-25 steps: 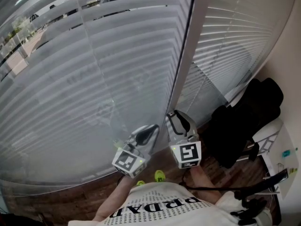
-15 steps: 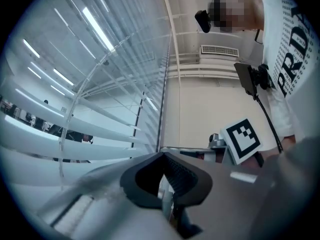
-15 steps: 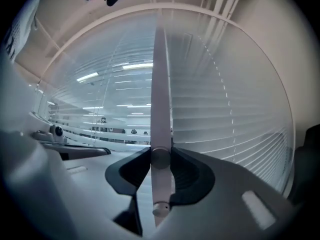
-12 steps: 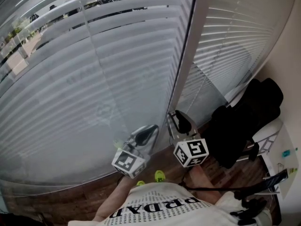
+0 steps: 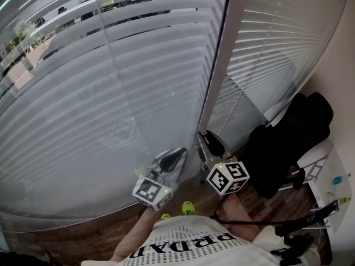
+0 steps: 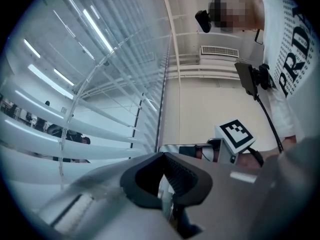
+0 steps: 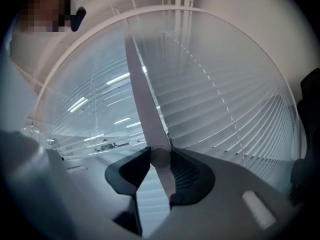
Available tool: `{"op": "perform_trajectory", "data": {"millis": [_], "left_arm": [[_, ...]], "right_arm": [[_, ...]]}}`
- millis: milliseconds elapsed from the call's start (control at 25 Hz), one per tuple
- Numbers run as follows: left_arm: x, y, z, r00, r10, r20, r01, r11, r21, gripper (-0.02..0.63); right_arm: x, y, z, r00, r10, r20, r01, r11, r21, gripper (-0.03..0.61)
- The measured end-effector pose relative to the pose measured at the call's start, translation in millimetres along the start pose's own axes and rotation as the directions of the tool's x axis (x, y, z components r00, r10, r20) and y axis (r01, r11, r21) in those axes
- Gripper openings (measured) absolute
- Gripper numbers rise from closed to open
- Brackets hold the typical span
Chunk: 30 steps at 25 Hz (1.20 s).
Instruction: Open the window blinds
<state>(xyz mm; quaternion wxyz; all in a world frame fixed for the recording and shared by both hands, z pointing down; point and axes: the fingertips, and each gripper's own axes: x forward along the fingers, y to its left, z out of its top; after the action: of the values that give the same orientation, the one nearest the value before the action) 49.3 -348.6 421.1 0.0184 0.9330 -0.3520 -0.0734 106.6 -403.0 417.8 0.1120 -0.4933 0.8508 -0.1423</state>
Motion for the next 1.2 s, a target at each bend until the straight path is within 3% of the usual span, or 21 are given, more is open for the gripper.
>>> {"op": "perform_trajectory", "data": {"millis": [120, 280, 480, 760, 1200], "left_arm": [[-2, 1, -2, 1.000, -0.005, -0.009, 0.006, 1.000, 0.027, -0.008], [-4, -1, 10, 1.000, 0.015, 0.014, -0.015, 1.000, -0.010, -0.008], [-8, -1, 6, 1.000, 0.007, -0.009, -0.007, 1.000, 0.008, -0.008], [-7, 0, 1, 1.000, -0.012, 0.007, 0.012, 1.000, 0.022, -0.008], [2, -1, 8, 1.000, -0.005, 0.015, 0.005, 1.000, -0.015, -0.008]], "right_arm": [[0, 3, 2, 1.000, 0.005, -0.002, -0.006, 0.998, -0.070, 0.135], [-4, 8, 7, 0.999, 0.001, -0.034, -0.011, 0.963, -0.270, 0.149], [-5, 19, 0, 0.992, -0.023, -0.122, -0.049, 0.829, -0.558, 0.169], [-1, 27, -7, 0.989, -0.081, -0.125, -0.047, 0.626, -0.778, 0.170], [2, 26, -6, 0.991, -0.109, -0.075, -0.012, 0.489, -0.872, 0.161]]}}
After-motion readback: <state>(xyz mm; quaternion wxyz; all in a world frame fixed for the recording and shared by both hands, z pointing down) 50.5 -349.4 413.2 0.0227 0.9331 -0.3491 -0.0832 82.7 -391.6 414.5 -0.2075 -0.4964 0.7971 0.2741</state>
